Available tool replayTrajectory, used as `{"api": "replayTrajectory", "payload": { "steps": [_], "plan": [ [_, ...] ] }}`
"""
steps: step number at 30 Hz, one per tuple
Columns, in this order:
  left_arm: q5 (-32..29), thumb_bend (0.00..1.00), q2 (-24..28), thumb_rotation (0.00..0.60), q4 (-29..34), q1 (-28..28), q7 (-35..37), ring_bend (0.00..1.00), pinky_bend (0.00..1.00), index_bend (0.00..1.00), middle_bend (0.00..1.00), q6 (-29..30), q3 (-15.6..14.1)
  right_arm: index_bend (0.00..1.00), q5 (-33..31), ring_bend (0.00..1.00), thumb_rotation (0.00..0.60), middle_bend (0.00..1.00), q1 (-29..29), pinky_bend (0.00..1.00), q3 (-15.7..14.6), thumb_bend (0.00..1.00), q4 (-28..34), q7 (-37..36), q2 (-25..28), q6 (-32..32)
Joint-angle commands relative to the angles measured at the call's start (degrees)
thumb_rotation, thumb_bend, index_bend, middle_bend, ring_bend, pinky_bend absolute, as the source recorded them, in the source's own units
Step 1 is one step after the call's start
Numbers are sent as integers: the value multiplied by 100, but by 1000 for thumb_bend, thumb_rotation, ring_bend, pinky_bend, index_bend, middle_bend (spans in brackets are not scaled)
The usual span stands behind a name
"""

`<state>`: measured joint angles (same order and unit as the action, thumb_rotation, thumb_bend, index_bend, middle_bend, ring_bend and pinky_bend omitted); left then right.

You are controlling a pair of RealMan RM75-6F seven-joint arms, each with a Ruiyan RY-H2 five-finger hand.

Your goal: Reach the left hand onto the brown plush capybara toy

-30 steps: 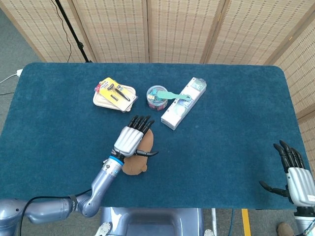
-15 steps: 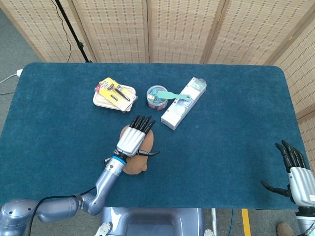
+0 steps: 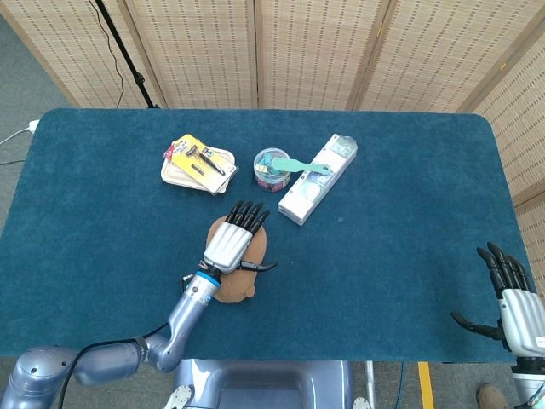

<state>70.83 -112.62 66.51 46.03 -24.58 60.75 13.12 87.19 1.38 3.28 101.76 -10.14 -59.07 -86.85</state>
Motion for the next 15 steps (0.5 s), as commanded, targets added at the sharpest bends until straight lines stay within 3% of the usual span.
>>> {"api": "replayTrajectory", "payload": {
  "steps": [1,15],
  "plan": [
    [-20,0,-36,49,-49,17,33,0,0,0,0,-32,16,0,6,0,600,0,3,0,-2,0,2,-5,4,2],
    [-50,0,11,49,57,20,-17,0,0,0,0,-36,45,0,37,0,600,0,-11,0,-19,0,27,-128,59,-9]
  ]
}}
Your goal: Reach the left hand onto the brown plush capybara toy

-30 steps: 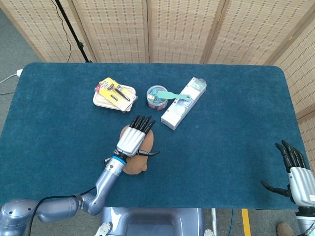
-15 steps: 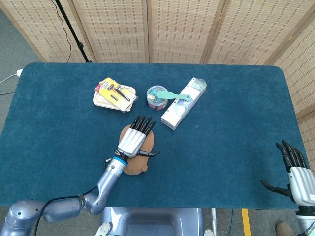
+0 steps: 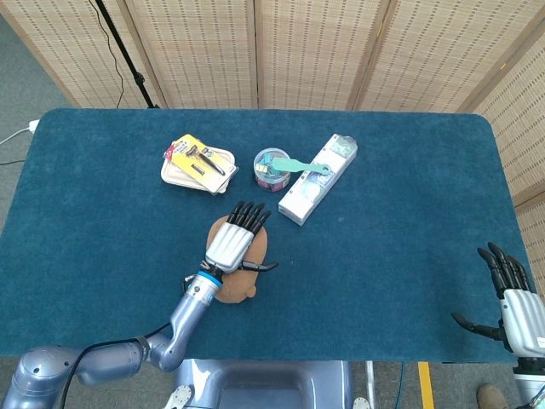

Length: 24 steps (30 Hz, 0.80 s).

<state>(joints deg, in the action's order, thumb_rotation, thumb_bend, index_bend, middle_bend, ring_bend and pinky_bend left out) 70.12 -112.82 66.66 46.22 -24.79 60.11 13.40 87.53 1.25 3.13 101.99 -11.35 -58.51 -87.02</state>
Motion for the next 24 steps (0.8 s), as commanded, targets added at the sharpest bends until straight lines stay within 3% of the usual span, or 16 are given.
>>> {"api": "replayTrajectory", "payload": {
  "steps": [1,10,15,17,24],
  "plan": [
    [42,0,61,49,69,5,-8,0,0,0,0,55,30,0,4,0,600,0,5,0,-7,0,5,-13,5,16],
    [61,0,445,50,673,-50,37,0,0,0,0,142,125,0,15,0,600,0,13,0,-17,0,11,-44,16,35],
    [37,0,1027,49,1672,-151,-292,0,0,0,0,386,277,0,54,0,600,0,22,0,-40,0,28,-68,18,54],
    [133,0,1464,48,2362,-255,-408,0,0,0,0,631,403,0,106,0,600,0,26,0,-61,0,36,-75,26,56],
    [121,0,2432,28,3371,-666,-699,0,0,0,0,985,264,0,112,0,600,0,20,0,-58,0,41,-1,22,25]
  ]
}}
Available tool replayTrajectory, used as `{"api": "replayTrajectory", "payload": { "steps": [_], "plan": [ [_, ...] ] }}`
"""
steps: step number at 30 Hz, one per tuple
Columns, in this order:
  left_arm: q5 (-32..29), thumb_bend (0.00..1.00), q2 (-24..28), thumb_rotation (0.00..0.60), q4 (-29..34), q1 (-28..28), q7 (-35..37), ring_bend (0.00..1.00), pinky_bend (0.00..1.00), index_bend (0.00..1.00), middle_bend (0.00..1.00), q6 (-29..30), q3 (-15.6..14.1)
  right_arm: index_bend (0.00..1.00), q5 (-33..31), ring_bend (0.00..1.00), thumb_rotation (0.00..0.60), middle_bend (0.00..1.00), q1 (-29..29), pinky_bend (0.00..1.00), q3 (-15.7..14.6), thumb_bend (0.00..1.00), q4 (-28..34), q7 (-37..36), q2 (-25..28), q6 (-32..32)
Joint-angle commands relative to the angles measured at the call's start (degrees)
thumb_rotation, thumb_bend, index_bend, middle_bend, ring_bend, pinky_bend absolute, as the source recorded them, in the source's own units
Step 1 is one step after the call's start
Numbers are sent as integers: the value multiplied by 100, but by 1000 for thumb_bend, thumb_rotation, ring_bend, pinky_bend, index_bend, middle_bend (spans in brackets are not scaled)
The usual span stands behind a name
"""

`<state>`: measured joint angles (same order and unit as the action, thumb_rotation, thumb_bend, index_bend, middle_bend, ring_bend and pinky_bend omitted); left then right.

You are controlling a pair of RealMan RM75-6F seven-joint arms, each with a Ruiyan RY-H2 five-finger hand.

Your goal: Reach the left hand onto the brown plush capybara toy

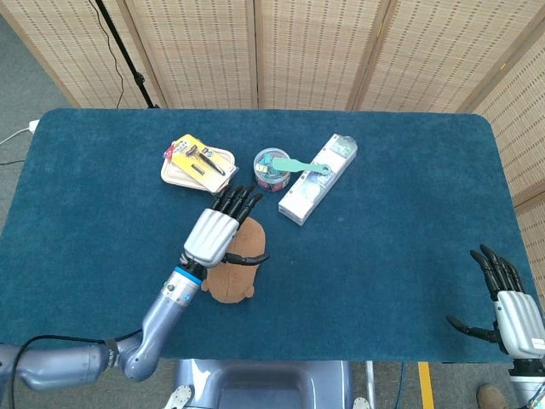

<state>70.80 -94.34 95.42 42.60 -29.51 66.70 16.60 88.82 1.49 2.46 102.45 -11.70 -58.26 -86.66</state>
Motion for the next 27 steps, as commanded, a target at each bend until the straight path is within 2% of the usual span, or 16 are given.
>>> {"api": "replayTrajectory", "payload": {
  "steps": [1,7,10,12,14,16,18,21,24,27],
  "plan": [
    [105,0,745,25,584,-401,-204,0,0,0,0,420,-104,0,-35,0,600,0,-7,0,18,0,-14,80,-10,-23],
    [431,0,1403,26,702,-877,318,0,0,0,0,772,-381,0,-93,0,600,0,-20,0,66,0,-51,278,-63,-88],
    [725,0,1794,30,616,-1233,799,0,0,0,0,1004,-666,0,-102,0,600,0,-24,0,85,0,-74,372,-104,-122],
    [937,0,2028,58,509,-1537,1345,0,0,0,0,1220,-895,0,-103,0,600,0,-26,0,90,0,-83,405,-118,-135],
    [1325,0,2251,139,204,-1904,2108,0,0,0,0,1556,-1202,0,-98,0,600,0,-36,0,97,0,-80,425,-125,-164],
    [1470,0,2353,226,-84,-2162,2506,0,0,0,0,1753,-1411,0,-89,0,600,0,-46,0,98,0,-77,432,-128,-190],
    [1408,0,2472,329,-256,-2475,2815,0,0,0,0,1879,-1633,0,-60,0,600,0,-56,0,91,0,-68,448,-127,-215],
    [1318,0,2581,427,-391,-2798,3138,0,0,0,0,1954,-1842,0,2,0,600,0,-69,0,70,0,-51,475,-133,-249],
    [1233,0,2640,491,-435,-2951,3185,0,0,0,0,1931,-1931,0,55,0,600,0,-80,0,42,0,-37,488,-137,-263],
    [1187,0,2641,511,-476,-3048,3210,0,0,0,0,1938,-1941,0,95,0,600,0,-86,0,12,0,-25,505,-144,-259]
  ]
}}
